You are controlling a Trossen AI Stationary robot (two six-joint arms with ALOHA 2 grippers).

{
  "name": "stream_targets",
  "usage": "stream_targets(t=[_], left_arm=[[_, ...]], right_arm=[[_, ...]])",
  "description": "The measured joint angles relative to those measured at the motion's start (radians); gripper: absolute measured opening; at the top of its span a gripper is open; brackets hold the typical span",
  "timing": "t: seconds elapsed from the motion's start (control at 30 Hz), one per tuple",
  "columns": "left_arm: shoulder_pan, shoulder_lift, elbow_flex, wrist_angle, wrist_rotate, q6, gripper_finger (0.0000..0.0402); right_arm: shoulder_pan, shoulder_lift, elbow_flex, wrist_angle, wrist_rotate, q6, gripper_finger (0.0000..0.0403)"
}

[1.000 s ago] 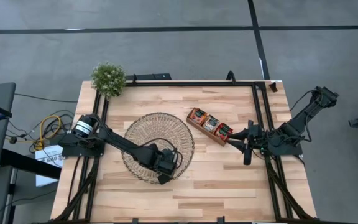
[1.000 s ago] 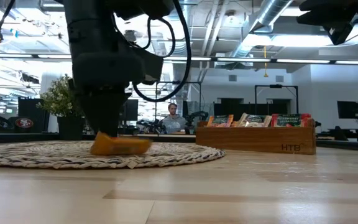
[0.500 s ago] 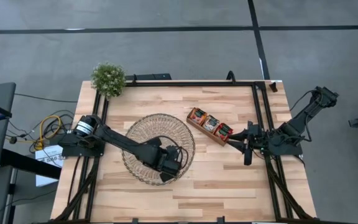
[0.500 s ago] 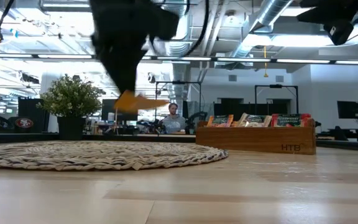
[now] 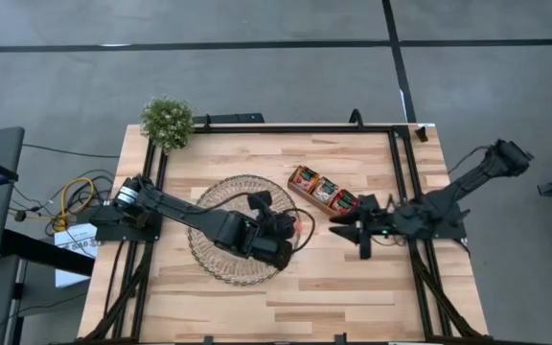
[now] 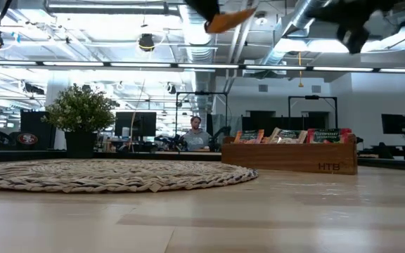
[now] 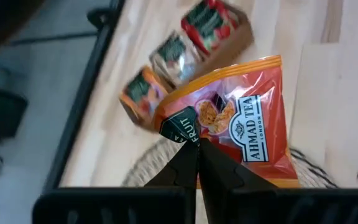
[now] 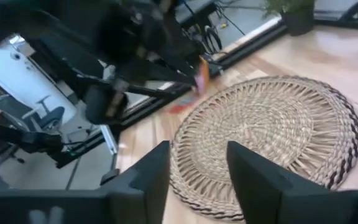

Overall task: Pick & Place Tea
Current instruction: Put the orange tea bag into the left section of the wooden organizer

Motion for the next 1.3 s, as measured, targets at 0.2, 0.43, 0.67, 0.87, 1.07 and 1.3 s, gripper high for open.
stream_targets(t=[0.2, 0.43, 0.67, 0.87, 1.07, 1.3], left_arm=[[0.000, 0.000, 0.020, 0.074, -0.046, 0.139, 0.0000], [0.006, 0.005, 0.020, 0.089, -0.054, 0.263, 0.0000], [0.022, 0.005, 0.020, 0.127, -0.050, 0.396, 0.0000], [0.044, 0.022, 0.020, 0.220, -0.039, 0.540, 0.0000], [0.061, 0.036, 0.020, 0.237, -0.025, 0.584, 0.0000], [0.061, 0.041, 0.020, 0.252, -0.020, 0.626, 0.0000]], right_arm=[[-0.149, 0.063, 0.000, 0.076, -0.168, -0.002, 0.0223], [-0.289, 0.082, 0.000, 0.157, -0.376, -0.001, 0.0250], [-0.379, 0.082, 0.019, 0.161, -0.489, 0.000, 0.0244], [-0.419, 0.108, 0.073, 0.079, -0.545, -0.018, 0.0244], [-0.422, 0.155, 0.106, 0.057, -0.558, -0.027, 0.0244], [-0.435, 0.225, 0.138, 0.054, -0.561, -0.027, 0.0244]])
